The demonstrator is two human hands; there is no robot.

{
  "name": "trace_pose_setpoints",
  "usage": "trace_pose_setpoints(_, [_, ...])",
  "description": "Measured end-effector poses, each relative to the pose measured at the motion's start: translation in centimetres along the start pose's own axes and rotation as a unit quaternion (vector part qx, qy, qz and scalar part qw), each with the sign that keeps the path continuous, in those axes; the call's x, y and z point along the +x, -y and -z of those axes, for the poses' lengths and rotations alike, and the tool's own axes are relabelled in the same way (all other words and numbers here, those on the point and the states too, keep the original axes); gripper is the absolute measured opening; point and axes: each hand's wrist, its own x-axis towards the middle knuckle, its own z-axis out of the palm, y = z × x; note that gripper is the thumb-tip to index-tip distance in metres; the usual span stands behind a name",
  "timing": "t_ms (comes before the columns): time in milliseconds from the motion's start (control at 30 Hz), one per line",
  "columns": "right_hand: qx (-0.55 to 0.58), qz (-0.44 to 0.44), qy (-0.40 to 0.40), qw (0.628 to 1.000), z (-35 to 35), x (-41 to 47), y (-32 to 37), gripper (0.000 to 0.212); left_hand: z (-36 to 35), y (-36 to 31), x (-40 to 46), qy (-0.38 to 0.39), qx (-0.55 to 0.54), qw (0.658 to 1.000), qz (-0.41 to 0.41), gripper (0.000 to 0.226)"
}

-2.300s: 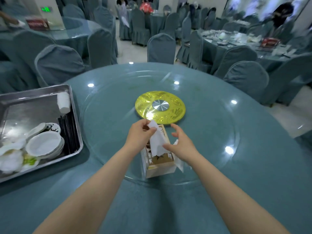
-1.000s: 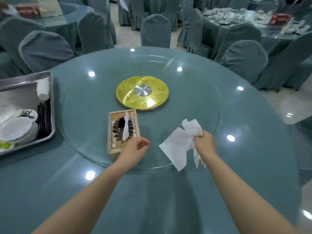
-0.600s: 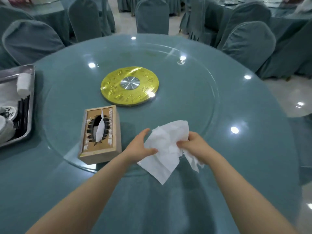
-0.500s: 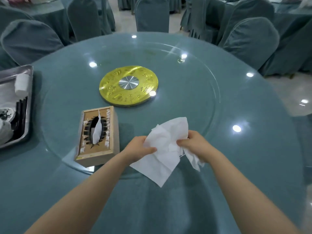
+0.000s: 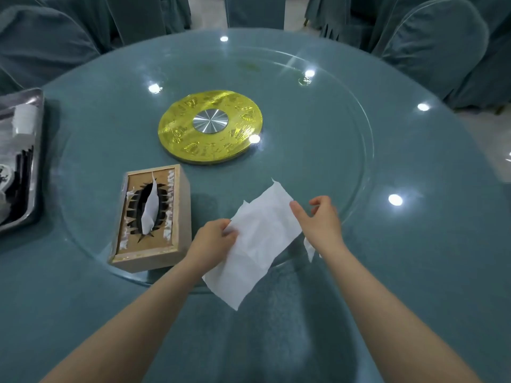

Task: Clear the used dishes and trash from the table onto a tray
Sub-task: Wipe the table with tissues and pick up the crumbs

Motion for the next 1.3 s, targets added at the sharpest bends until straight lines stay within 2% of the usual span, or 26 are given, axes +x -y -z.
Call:
trace_pose_setpoints(133, [0.028, 0.020, -0.065, 0.997, 0.2, 0.0, 0.6, 0.017, 0.6, -1.4, 0.0, 0.025, -0.062, 0.998, -0.022, 0.023])
trace_pose_setpoints(267, [0.075, -0.009, -0.062, 0.995, 1.3, 0.1, 0.7, 0.023, 0.7, -3.8, 2.3, 0.067, -0.086, 0.992, -0.059, 0.020])
trace_pose_setpoints(400, [0.132, -0.014, -0.079, 0.988, 2.7, 0.1, 0.0, 0.025, -0.5, -5.5, 5.7, 0.043, -0.030, 0.997, -0.063, 0.018])
trace_pose_setpoints(433, [0.147, -0.008, -0.079, 0.986, 3.1, 0.1, -0.2, 0.025, -0.8, -5.7, 6.4, 0.042, -0.009, 0.997, -0.062, 0.023])
trace_pose_setpoints(500, [0.164, 0.003, -0.084, 0.983, 3.8, 0.1, -0.5, 0.022, -1.6, -5.6, 7.2, 0.042, 0.031, 0.997, -0.065, 0.050])
trace_pose_setpoints(567, [0.170, 0.008, -0.102, 0.980, 4.2, 0.1, -0.9, 0.015, -2.3, -5.5, 7.1, 0.004, 0.045, 0.996, -0.080, 0.064])
trace_pose_setpoints(633, [0.186, 0.007, -0.116, 0.976, 4.4, 0.1, -1.0, 0.011, -3.2, -5.6, 6.6, -0.022, 0.028, 0.992, -0.118, 0.058])
trace_pose_setpoints(733, [0.202, 0.021, -0.105, 0.974, 4.1, 0.0, -0.9, 0.012, -4.5, -6.2, 5.5, 0.048, -0.035, 0.991, -0.121, 0.043])
trace_pose_setpoints(833, [0.253, 0.036, -0.054, 0.965, 3.6, -0.4, -0.4, 0.014, -5.2, -7.1, 4.6, 0.128, -0.175, 0.976, -0.028, 0.041])
trace_pose_setpoints(933, [0.282, 0.034, 0.010, 0.959, 3.0, -0.8, 0.1, 0.015, -5.4, -7.6, 3.8, 0.146, -0.266, 0.951, 0.052, 0.041])
trace_pose_setpoints(1000, [0.296, 0.032, 0.033, 0.954, 2.8, -1.0, 0.2, 0.014, -5.3, -7.6, 3.3, 0.162, -0.349, 0.917, 0.104, 0.037])
trace_pose_setpoints(1067, [0.308, 0.027, 0.043, 0.950, 2.9, -1.0, 0.2, 0.013, -4.9, -7.4, 2.9, 0.165, -0.403, 0.892, 0.123, 0.035])
trace_pose_setpoints(1133, [0.307, 0.008, 0.027, 0.951, 2.9, -0.9, -0.1, 0.012, -4.3, -6.9, 2.6, 0.146, -0.400, 0.899, 0.106, 0.030])
trace_pose_setpoints(1233, [0.262, -0.045, -0.039, 0.963, 2.9, -0.6, -0.7, 0.023, -3.7, -6.1, 2.0, 0.107, -0.360, 0.924, 0.066, 0.017])
trace_pose_setpoints(1300, [0.269, -0.074, -0.019, 0.960, 2.9, -0.4, -1.1, 0.029, -3.4, -5.6, 1.7, 0.079, -0.335, 0.938, 0.038, 0.013])
